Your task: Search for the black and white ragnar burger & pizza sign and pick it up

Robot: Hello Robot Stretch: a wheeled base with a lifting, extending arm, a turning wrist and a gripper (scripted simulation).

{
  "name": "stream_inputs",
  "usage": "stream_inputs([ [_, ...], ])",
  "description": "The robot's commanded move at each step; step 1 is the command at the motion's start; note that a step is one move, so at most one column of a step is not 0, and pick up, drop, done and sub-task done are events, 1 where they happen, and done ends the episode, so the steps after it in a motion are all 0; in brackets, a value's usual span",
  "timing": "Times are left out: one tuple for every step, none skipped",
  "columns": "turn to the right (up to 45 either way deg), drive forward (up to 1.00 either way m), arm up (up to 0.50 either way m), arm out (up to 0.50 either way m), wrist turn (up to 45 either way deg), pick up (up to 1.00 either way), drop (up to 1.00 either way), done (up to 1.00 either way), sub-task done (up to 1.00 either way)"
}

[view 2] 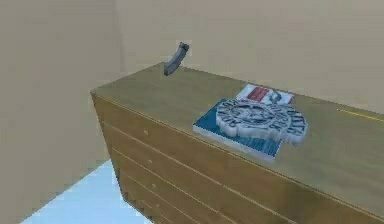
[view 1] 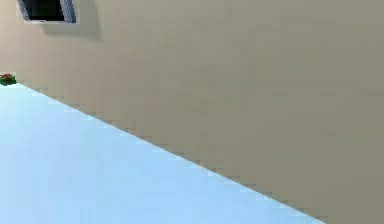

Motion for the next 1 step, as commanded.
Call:
stream_inputs([
  [30.0, 0.0, 0.0, 0.0, 0.0, 0.0, 0.0, 0.0, 0.0],
])
